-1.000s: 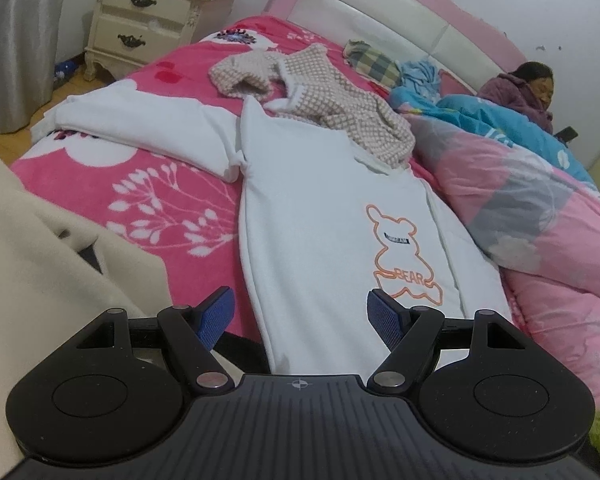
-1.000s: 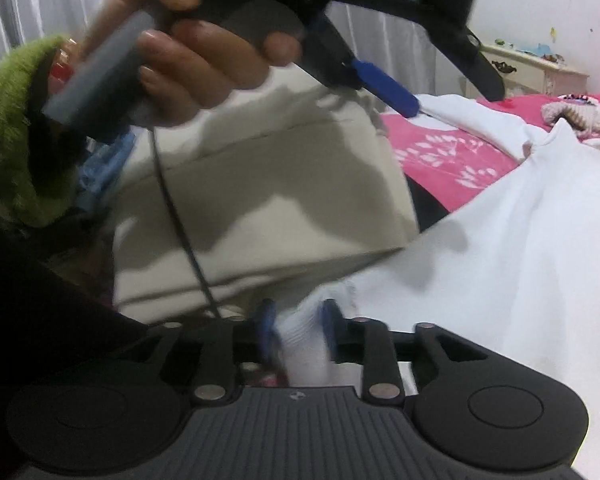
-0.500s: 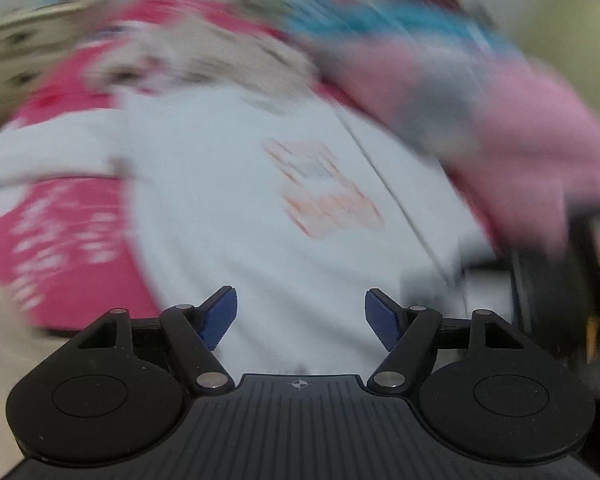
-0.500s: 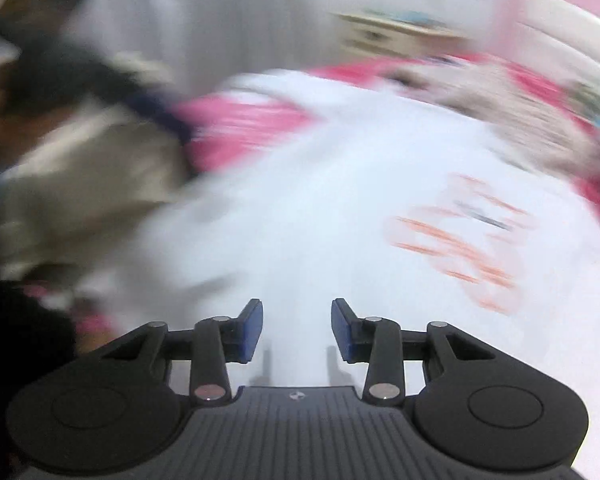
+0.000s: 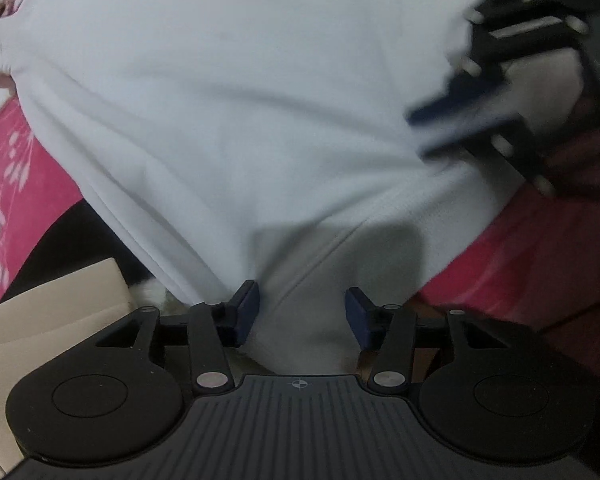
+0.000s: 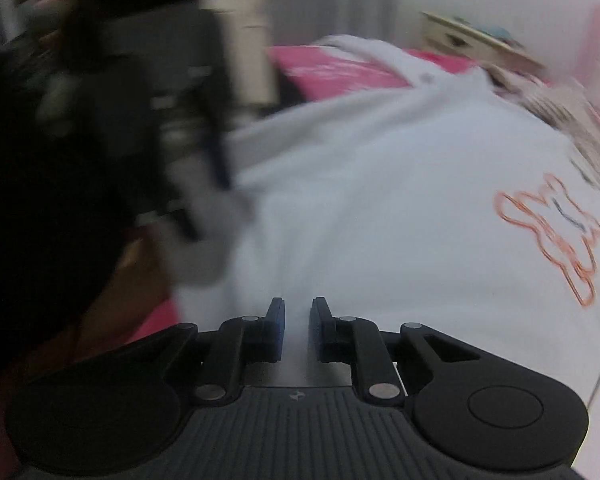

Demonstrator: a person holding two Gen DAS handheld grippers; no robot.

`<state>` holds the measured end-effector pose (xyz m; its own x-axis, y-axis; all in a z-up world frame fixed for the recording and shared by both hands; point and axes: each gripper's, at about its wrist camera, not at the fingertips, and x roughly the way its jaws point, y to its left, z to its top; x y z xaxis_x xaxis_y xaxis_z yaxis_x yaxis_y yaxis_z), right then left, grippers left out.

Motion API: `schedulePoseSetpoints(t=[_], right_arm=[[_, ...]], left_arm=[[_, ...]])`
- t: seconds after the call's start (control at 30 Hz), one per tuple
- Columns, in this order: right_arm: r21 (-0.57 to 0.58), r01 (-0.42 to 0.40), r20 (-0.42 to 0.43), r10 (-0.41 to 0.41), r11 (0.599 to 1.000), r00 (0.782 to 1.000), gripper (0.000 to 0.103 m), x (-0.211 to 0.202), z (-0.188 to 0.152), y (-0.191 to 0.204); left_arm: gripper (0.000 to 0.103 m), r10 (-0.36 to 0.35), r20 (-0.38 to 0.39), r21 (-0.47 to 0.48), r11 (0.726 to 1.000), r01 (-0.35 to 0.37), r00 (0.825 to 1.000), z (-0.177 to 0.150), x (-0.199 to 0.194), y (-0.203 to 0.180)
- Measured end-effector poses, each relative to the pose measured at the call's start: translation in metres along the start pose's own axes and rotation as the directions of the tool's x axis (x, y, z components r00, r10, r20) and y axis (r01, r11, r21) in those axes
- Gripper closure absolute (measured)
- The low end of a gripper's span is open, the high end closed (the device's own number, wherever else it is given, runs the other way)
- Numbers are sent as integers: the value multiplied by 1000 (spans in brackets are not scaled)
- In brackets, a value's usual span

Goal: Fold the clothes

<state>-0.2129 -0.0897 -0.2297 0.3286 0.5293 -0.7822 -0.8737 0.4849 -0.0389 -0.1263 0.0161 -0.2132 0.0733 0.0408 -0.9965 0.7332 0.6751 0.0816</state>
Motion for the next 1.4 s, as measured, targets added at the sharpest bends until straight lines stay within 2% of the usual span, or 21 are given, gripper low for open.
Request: schedulePoseSetpoints(t=[0.1, 0.2, 0.3, 0.37, 0.4, 0.47, 0.57, 0.6, 0.63, 0.67, 0.7, 0.73, 0.77, 0.8, 0.83, 0.93, 1.13, 1.2, 1.23, 1.33, 1.4], right_arm=[[-56, -39, -15, 38, 998, 999, 86, -11, -2, 4], [56, -19, -2, 19, 998, 1000, 86, -23, 1, -21], [194, 13, 22, -17, 981, 1000, 86, -31, 8, -53], [265, 31, 35, -41, 964, 999, 86, -31, 13, -72], [291, 37, 43, -52, 956, 998, 85, -31, 17, -80], [340, 45, 57, -68, 939, 996, 81, -29, 24, -97], [402, 29, 62, -59, 915, 996, 80, -21, 33, -119], [425, 21, 61, -51, 905, 997, 80, -17, 35, -127], [448, 13, 58, -43, 894, 997, 80, -12, 36, -134], [472, 5, 53, -34, 882, 998, 80, -7, 37, -139], [495, -3, 49, -24, 869, 999, 80, -2, 38, -145], [517, -15, 51, -13, 856, 999, 80, 2, 39, -149], [537, -32, 60, 0, 843, 998, 80, 4, 38, -153], [555, -46, 67, 11, 831, 998, 80, 6, 37, -156], [571, -57, 71, 20, 819, 997, 80, 8, 35, -158], [615, -95, 82, 56, 783, 995, 79, 13, 30, -166], [636, -153, 107, 110, 756, 988, 78, 28, 35, -178], [647, -171, 112, 129, 743, 985, 78, 34, 37, -183], [653, -179, 115, 138, 736, 984, 78, 37, 38, -185], [666, -198, 120, 158, 720, 980, 77, 45, 40, -191], [674, -209, 124, 171, 709, 978, 77, 49, 41, -195]], left_arm=[[48, -19, 8, -39, 999, 19, 1000, 2, -5, 1], [47, -59, 99, -115, 991, 70, 993, 1, -32, 13], [40, -53, 255, -211, 971, 109, 965, -4, -78, 43], [38, -18, 349, -331, 933, 141, 937, -10, -110, 82], [37, 17, 378, -407, 901, 150, 926, -14, -123, 107], [34, 113, 412, -562, 812, 154, 904, -23, -143, 163], [30, 315, 379, -779, 616, 116, 870, -30, -153, 263], [30, 366, 351, -840, 529, 118, 862, -36, -149, 295], [30, 390, 319, -896, 420, 142, 864, -44, -140, 327], [30, 400, 287, -938, 303, 170, 870, -53, -130, 359], [30, 378, 267, -960, 182, 211, 887, -65, -114, 388], [31, 354, 267, -964, 85, 254, 896, -75, -99, 407], [31, 338, 278, -957, 12, 291, 899, -83, -85, 422], [31, 329, 289, -946, -44, 320, 899, -88, -72, 431], [31, 332, 294, -937, -86, 340, 896, -90, -61, 438], [30, 357, 294, -922, -137, 361, 887, -84, -42, 454], [30, 361, 238, -912, -236, 335, 902, -83, -11, 480], [30, 348, 210, -902, -291, 319, 914, -89, -1, 484], [30, 341, 208, -887, -328, 324, 917, -96, 2, 484], [30, 300, 248, -832, -422, 361, 921, -111, 22, 485], [29, 295, 272, -807, -448, 383, 916, -115, 29, 485]])
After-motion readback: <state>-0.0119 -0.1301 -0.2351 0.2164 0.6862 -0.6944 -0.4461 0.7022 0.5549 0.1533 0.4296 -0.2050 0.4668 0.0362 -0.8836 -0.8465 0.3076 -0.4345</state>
